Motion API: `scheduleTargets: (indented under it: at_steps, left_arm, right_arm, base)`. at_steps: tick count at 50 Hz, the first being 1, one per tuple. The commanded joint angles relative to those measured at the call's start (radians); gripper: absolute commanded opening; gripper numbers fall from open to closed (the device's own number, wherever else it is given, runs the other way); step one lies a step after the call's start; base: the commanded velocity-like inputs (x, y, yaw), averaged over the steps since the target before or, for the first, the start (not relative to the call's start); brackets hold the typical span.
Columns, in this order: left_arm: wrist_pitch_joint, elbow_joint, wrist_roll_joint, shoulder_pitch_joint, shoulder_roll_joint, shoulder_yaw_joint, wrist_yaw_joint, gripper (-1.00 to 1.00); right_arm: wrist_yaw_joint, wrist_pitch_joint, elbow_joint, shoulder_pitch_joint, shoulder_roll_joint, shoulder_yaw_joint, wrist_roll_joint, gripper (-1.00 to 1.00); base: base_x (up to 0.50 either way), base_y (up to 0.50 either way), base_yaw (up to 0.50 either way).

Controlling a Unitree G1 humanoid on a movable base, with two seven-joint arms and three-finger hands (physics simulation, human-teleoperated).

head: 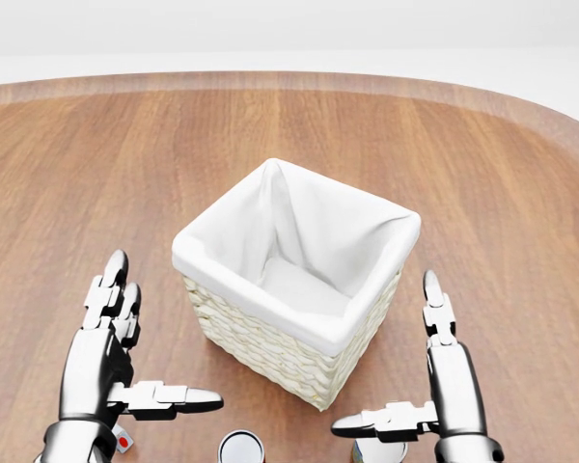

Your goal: Pick up the alphabet soup and the cream cheese box, and put them in the basket.

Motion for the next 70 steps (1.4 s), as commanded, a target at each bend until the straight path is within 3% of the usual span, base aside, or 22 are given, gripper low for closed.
scheduleTargets:
  at_steps: [1, 11, 22, 24, 36, 50, 64, 65, 66, 67, 68, 70]
  left_arm:
    - [-0.007, 0.007, -0.004, -0.003, 0.002, 0.005, -0.002, 1.0]
    - [-0.007, 0.005, -0.003, -0.001, 0.002, 0.004, -0.001, 1.0]
    - [-0.009, 0.012, -0.007, -0.006, 0.003, 0.009, 0.0, 1.0]
    - [-0.01, 0.015, -0.008, -0.008, 0.004, 0.01, 0.001, 1.0]
    - [-0.007, 0.016, -0.012, -0.011, 0.005, 0.013, 0.003, 1.0]
    - [-0.001, 0.014, -0.018, -0.013, 0.007, 0.017, 0.003, 1.0]
    - [0.001, 0.014, -0.021, -0.015, 0.007, 0.019, 0.005, 1.0]
    - [0.002, 0.013, -0.021, -0.015, 0.007, 0.019, 0.005, 1.0]
    - [0.002, 0.014, -0.021, -0.016, 0.008, 0.019, 0.005, 1.0]
    - [0.004, 0.01, -0.021, -0.014, 0.008, 0.019, 0.005, 1.0]
    - [0.005, 0.008, -0.021, -0.013, 0.008, 0.019, 0.006, 1.0]
    - [0.005, 0.008, -0.021, -0.014, 0.008, 0.02, 0.006, 1.0]
  right_arm:
    - [-0.034, -0.014, -0.037, 0.076, 0.009, 0.043, -0.089, 1.0]
    - [-0.043, -0.013, -0.089, 0.125, 0.008, 0.065, -0.119, 1.0]
    - [-0.062, -0.074, 0.044, 0.095, 0.005, 0.053, -0.111, 1.0]
    - [-0.072, -0.1, 0.095, 0.086, 0.004, 0.05, -0.109, 1.0]
    - [-0.113, -0.1, 0.327, 0.033, 0.003, 0.05, -0.113, 1.0]
    - [-0.166, -0.1, 0.755, -0.151, -0.019, 0.005, -0.081, 1.0]
    - [-0.185, -0.1, 1.027, -0.273, -0.02, 0.012, -0.073, 1.0]
    - [-0.183, -0.1, 1.027, -0.272, -0.018, 0.016, -0.078, 0.92]
    - [-0.186, -0.1, 1.03, -0.272, -0.017, 0.017, -0.08, 0.36]
    - [-0.185, -0.1, 1.031, -0.27, -0.017, 0.021, -0.086, -0.65]
    - [-0.186, -0.1, 1.025, -0.266, -0.016, 0.021, -0.088, -0.92]
    - [-0.183, -0.1, 1.012, -0.26, -0.015, 0.023, -0.093, -1.0]
  base:
    - [0.0, 0.0, 0.0]
    - [0.0, 0.0, 0.0]
    - [0.0, 0.0, 0.0]
    - [0.0, 0.0, 0.0]
    - [0.0, 0.0, 0.0]
    - [0.0, 0.0, 0.0]
    - [0.0, 0.0, 0.0]
    - [0.01, 0.0, 0.0]
    - [0.01, 0.0, 0.0]
    - [0.0, 0.0, 0.0]
    - [0.0, 0.0, 0.0]
    - [0.01, 0.0, 0.0]
